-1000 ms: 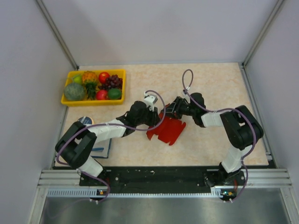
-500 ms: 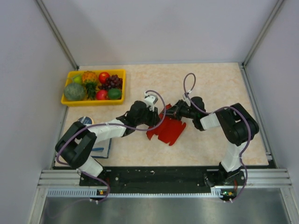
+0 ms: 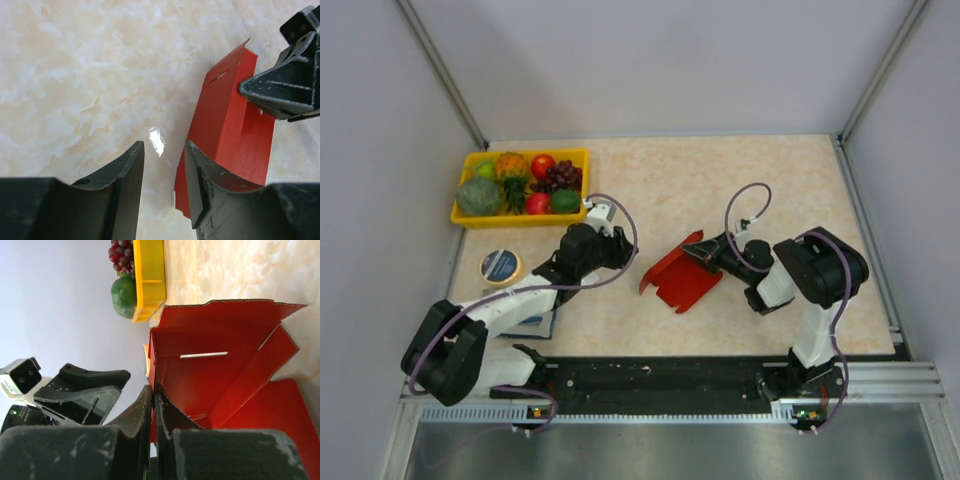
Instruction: Fold the paper box
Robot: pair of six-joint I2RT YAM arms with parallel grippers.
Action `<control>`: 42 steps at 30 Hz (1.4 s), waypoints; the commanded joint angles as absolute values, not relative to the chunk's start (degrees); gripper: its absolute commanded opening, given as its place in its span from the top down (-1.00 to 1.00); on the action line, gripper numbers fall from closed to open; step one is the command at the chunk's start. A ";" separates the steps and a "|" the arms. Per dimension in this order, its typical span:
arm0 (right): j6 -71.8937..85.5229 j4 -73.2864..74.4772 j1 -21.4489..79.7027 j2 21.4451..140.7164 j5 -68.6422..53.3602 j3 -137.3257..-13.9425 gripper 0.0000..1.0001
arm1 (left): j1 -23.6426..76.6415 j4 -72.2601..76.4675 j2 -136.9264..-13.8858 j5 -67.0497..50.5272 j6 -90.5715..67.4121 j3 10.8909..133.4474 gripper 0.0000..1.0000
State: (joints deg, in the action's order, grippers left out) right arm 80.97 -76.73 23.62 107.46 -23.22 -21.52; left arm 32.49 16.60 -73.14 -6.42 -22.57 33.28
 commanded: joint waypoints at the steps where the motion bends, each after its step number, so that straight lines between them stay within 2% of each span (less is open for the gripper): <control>1: 78.49 -92.20 23.38 110.13 -14.60 -18.46 1.00 | 32.52 19.69 -73.38 -5.01 -21.45 30.24 0.24; 2: 78.14 -92.20 23.55 109.34 -13.72 -18.11 1.00 | 32.52 19.77 -74.26 -5.27 -20.75 30.06 0.37; 4: 77.61 -92.20 23.64 106.88 -10.99 -16.62 1.00 | 32.78 21.26 -76.63 -6.24 -19.43 29.01 0.44; 8: 79.28 -88.78 23.73 106.61 -10.64 -17.84 1.00 | 34.71 25.75 -78.57 -7.21 -17.50 26.72 0.42; 14: 80.77 -90.62 23.82 108.63 -9.32 -17.40 1.00 | 41.48 22.15 -82.08 -1.07 -12.23 31.11 0.40; 22: 81.30 -89.83 24.78 108.11 -8.26 -16.70 1.00 | 46.76 26.36 -86.13 3.34 -8.62 34.01 0.45; 28: 81.56 -89.30 25.58 108.19 -7.82 -16.79 1.00 | 48.60 26.63 -84.73 1.49 -8.17 33.23 0.17; 32: 81.65 -89.38 25.75 108.02 -7.73 -16.61 1.00 | 48.60 28.12 -83.93 2.54 -8.62 31.73 0.11; 38: 82.18 -90.09 25.93 108.54 -7.38 -16.44 1.00 | 48.87 28.21 -87.71 6.76 -8.52 35.68 0.09; 40: 82.35 -90.09 26.10 108.46 -7.29 -16.44 1.00 | 49.22 29.35 -88.06 7.20 -8.26 35.68 -0.04; 42: 82.35 -90.09 26.28 108.46 -7.12 -16.44 1.00 | 49.74 30.67 -88.42 9.14 -8.52 35.42 -0.08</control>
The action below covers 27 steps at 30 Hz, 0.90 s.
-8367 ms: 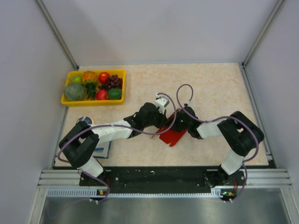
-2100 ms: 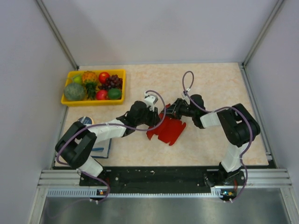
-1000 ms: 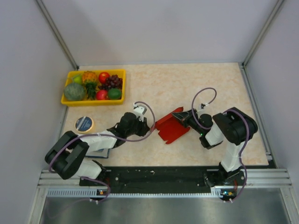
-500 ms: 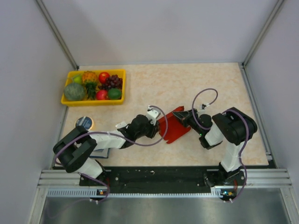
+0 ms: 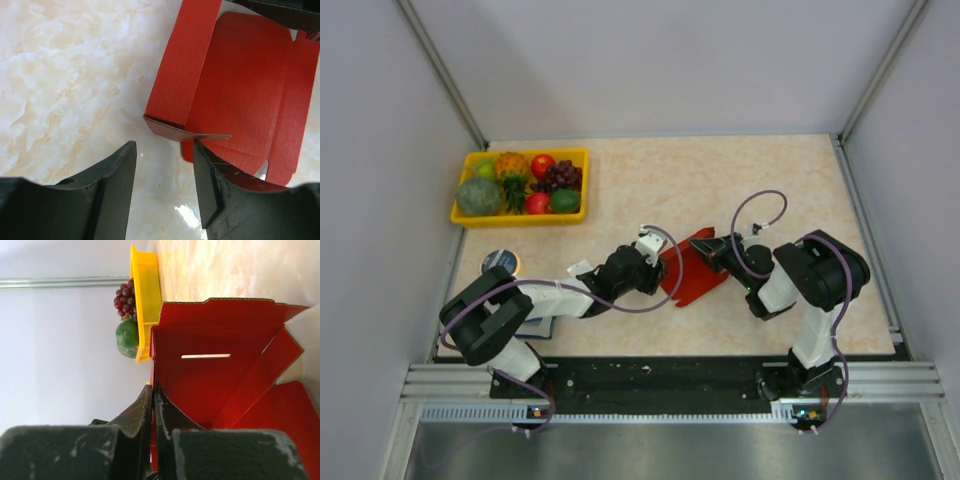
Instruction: Fold the paper box
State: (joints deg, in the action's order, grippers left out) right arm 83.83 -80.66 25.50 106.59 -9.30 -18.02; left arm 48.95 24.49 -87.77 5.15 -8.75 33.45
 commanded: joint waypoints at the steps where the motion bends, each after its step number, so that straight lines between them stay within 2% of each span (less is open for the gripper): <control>1: 82.44 -90.00 26.45 108.46 -7.03 -16.44 1.00 | 49.83 30.93 -88.59 9.92 -8.79 35.42 -0.08; 5: 82.79 -89.65 27.16 108.63 -6.24 -16.52 1.00 | 51.50 32.95 -89.56 15.02 -8.79 35.86 -0.01; 10: 83.41 -89.65 28.39 108.02 -3.87 -15.21 1.00 | 54.40 34.19 -92.36 27.22 -8.96 37.79 0.07; 17: 84.29 -88.16 29.35 106.61 -2.11 -14.50 1.00 | 57.30 38.40 -95.44 38.31 -10.28 38.23 0.06; 27: 85.78 -85.97 29.53 105.91 -2.37 -15.12 1.00 | 59.15 48.24 -101.60 48.60 -9.14 38.58 0.51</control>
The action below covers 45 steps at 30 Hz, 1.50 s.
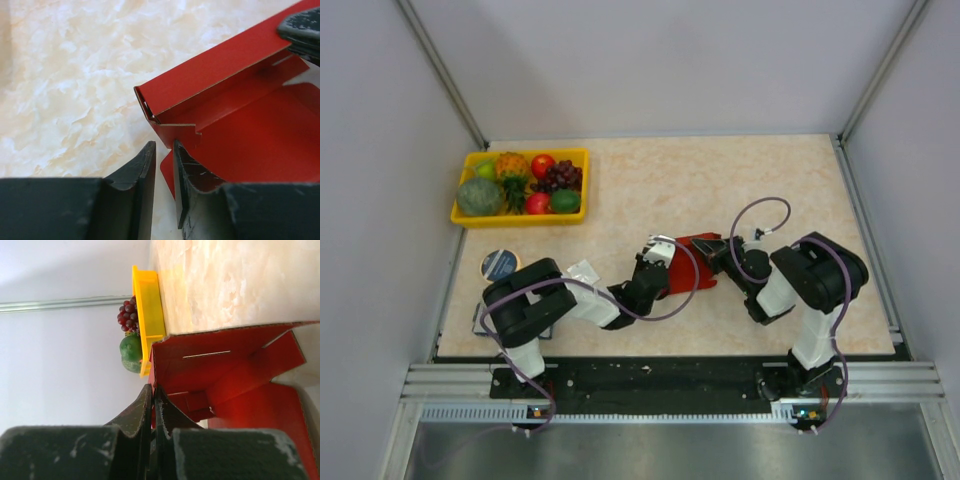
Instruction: Fold the paper box
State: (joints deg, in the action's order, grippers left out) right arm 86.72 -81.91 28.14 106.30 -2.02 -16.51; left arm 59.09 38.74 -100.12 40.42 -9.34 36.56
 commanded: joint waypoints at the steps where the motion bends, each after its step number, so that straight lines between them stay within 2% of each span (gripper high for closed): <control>1: 86.04 -85.44 29.62 105.65 -2.37 -15.20 1.00 | 59.15 49.03 -102.21 48.60 -9.05 38.41 0.53; 2: 86.13 -84.99 29.53 105.12 -2.37 -15.29 1.00 | 59.15 50.17 -102.39 48.26 -8.62 38.23 0.55; 3: 86.05 -84.56 29.62 104.94 -2.46 -15.38 1.00 | 59.15 53.06 -102.57 46.95 -7.31 37.62 0.47; 4: 86.13 -82.72 29.45 104.59 -2.63 -15.55 1.00 | 59.15 54.13 -102.74 46.15 -6.86 37.36 0.35; 5: 86.05 -82.27 29.53 104.24 -2.72 -15.56 1.00 | 59.15 55.27 -102.57 45.36 -6.42 37.01 0.02; 8: 86.04 -80.34 29.53 103.45 -3.07 -16.17 1.00 | 58.71 57.74 -101.69 42.20 -5.54 35.69 -0.17; 18: 87.01 -80.86 29.44 103.80 -4.04 -16.61 1.00 | 55.90 60.29 -101.60 36.22 -5.89 33.40 -0.02; 21: 86.66 -80.34 28.22 103.54 -4.39 -16.09 1.00 | 55.72 60.82 -95.84 26.48 -6.14 29.12 -0.17; 22: 86.31 -79.98 27.78 103.45 -5.00 -16.08 1.00 | 55.72 60.65 -93.54 24.02 -6.76 27.53 -0.30; 23: 86.31 -79.98 27.51 103.53 -5.27 -16.00 1.00 | 55.72 60.56 -91.17 18.16 -7.46 25.68 -0.35; 27: 86.04 -79.19 26.98 103.45 -6.24 -16.52 1.00 | 55.64 50.85 -74.59 13.88 -11.94 19.35 -0.47; 30: 85.96 -79.45 27.07 104.06 -6.59 -16.79 1.00 | 54.24 37.86 -65.95 16.86 -15.10 19.51 -0.43; 32: 86.22 -80.07 26.98 104.24 -6.68 -16.79 1.00 | 50.12 33.25 -64.34 16.79 -17.39 19.77 -0.34; 36: 86.22 -80.15 26.98 104.33 -6.50 -16.79 1.00 | 42.28 22.60 -70.63 15.29 -21.44 25.38 0.08; 40: 86.40 -80.77 26.98 105.29 -6.50 -16.70 1.00 | 41.40 17.67 -78.65 15.03 -19.26 31.89 0.09; 45: 86.92 -82.00 26.98 106.44 -6.59 -16.70 1.00 | 41.57 23.01 -83.84 6.60 -13.80 33.93 0.14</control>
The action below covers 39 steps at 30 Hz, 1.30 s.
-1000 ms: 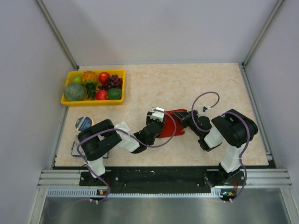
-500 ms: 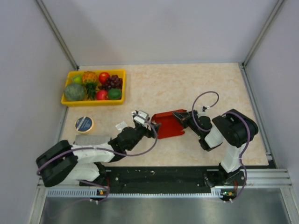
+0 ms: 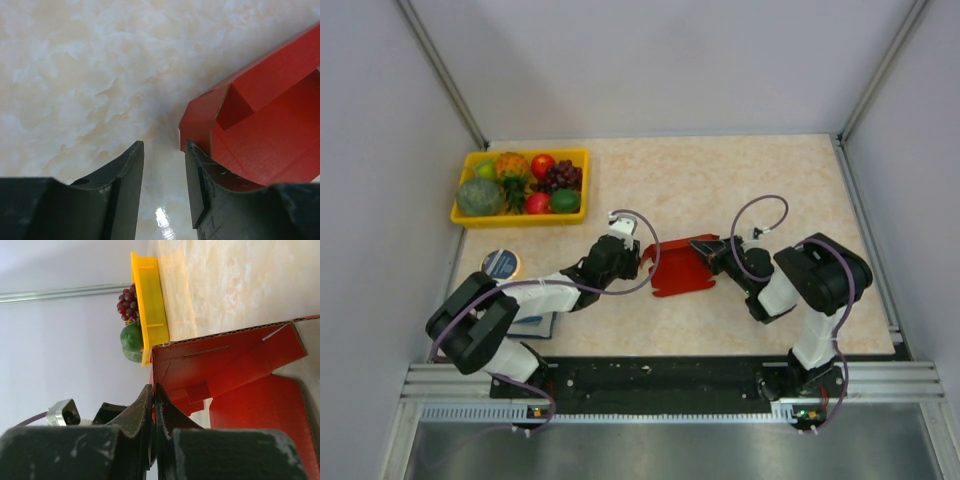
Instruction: Fold the paper box
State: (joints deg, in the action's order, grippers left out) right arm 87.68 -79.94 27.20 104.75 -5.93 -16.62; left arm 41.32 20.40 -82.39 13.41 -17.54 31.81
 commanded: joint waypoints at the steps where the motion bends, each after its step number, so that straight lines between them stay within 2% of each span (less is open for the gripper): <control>1: 86.84 -81.91 27.07 106.44 -6.68 -16.70 1.00 | 41.49 24.85 -83.76 5.63 -13.36 33.14 0.14; 3: 86.49 -81.30 26.98 106.17 -6.68 -16.70 1.00 | 41.66 30.64 -84.19 2.83 -11.44 31.21 0.12; 7: 86.57 -81.56 26.98 106.26 -6.68 -16.70 1.00 | 42.19 31.46 -86.48 2.82 -10.20 32.96 0.09; 11: 86.66 -81.21 26.98 105.82 -6.59 -16.70 1.00 | 43.68 35.85 -87.18 0.79 -8.18 32.34 -0.05; 18: 86.40 -80.68 27.07 105.47 -6.68 -16.96 1.00 | 45.44 38.93 -90.09 8.25 -6.77 32.87 -0.07; 21: 86.40 -80.59 27.07 105.47 -6.85 -17.05 1.00 | 46.23 41.83 -90.35 12.91 -5.63 32.17 0.04; 27: 86.22 -80.68 27.07 105.47 -7.21 -17.23 1.00 | 47.28 46.05 -92.20 19.15 -3.25 31.99 0.11; 29: 86.22 -80.60 27.16 105.56 -7.21 -17.31 1.00 | 47.81 46.93 -92.98 21.08 -3.25 32.08 0.00; 37: 86.13 -80.33 27.42 105.56 -7.29 -17.58 1.00 | 49.39 49.55 -96.41 29.09 -3.61 34.36 0.01; 39: 86.13 -80.16 27.51 105.47 -7.38 -17.67 1.00 | 49.66 50.88 -97.20 29.97 -3.60 34.37 -0.07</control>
State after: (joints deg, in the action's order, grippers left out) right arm 87.68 -79.68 27.20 104.92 -5.93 -17.04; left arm 49.36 44.03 -95.83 24.18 -4.29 32.27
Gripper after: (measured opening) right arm 0.006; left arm 0.499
